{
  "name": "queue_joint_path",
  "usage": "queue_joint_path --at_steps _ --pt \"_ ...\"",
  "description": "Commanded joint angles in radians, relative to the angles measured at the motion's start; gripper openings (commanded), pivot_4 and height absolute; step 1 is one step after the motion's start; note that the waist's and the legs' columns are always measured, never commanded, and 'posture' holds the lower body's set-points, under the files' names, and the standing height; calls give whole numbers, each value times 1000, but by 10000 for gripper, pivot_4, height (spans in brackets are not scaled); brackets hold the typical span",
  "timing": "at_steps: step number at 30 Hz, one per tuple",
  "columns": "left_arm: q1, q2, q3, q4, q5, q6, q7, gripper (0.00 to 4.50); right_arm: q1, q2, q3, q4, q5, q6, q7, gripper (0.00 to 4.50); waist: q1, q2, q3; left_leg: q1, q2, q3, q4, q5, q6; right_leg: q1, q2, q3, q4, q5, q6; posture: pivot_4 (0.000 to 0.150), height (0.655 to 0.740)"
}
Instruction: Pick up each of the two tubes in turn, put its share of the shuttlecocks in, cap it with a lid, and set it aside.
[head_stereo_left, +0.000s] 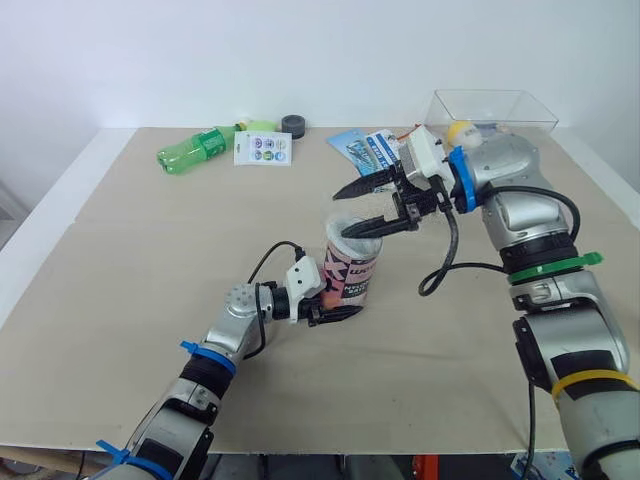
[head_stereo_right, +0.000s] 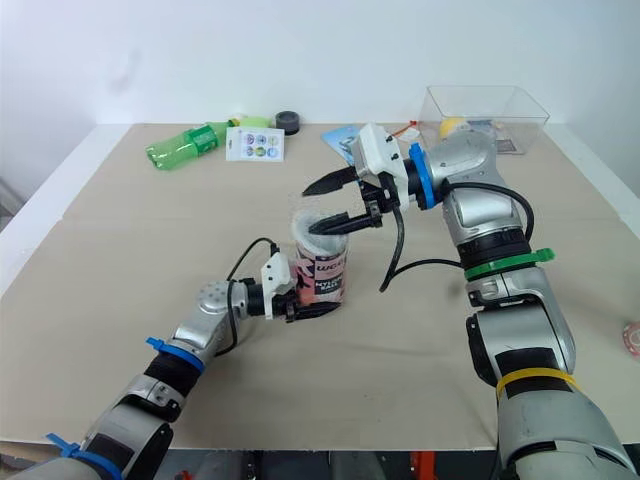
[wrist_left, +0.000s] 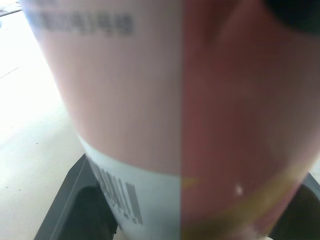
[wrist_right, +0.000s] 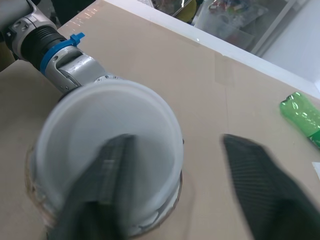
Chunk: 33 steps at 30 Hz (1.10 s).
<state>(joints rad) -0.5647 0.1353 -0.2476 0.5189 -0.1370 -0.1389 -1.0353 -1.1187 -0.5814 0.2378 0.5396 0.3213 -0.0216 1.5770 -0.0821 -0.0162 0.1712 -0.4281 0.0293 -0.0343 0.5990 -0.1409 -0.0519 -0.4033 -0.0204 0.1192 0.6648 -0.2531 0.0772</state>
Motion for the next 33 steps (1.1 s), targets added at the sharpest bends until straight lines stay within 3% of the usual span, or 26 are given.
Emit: queue_joint_path --at_steps 1,2,3,17,22,33 --pt "37 34 -7 31 26 11 -1 27784 -27 -5 2 2 31 -21 37 6987 0 0 0 0 0 0 0 0 0 0 0 0 0 0 0 1500 7400" --pt "39 37 -8 30 29 10 0 27784 -28 -4 0 5 33 -22 37 938 -1 0 0 0 0 0 0 0 0 0 0 0 0 0 0 1500 7400" --pt "41 41 -9 28 32 6 2 27784 -29 -4 -2 5 38 -17 37 362 -2 0 0 0 0 0 0 0 0 0 0 0 0 0 0 1500 7400" --pt "57 69 -2 -22 19 -3 6 27784 -76 -50 -120 -4 80 120 31 362 -7 0 1 0 1 0 0 0 0 -1 1 0 0 0 -2 1500 7400" --pt "49 70 -8 1 27 -2 0 27784 -104 -144 -5 -116 110 158 37 362 -9 1 1 -1 1 0 -1 -1 0 -1 1 1 0 -3 -5 1500 7400" --pt "38 43 -10 18 21 4 6 27784 -56 -102 52 -184 57 71 37 362 -8 1 0 -1 0 0 1 -2 2 -1 0 1 0 -3 -4 1500 7400"
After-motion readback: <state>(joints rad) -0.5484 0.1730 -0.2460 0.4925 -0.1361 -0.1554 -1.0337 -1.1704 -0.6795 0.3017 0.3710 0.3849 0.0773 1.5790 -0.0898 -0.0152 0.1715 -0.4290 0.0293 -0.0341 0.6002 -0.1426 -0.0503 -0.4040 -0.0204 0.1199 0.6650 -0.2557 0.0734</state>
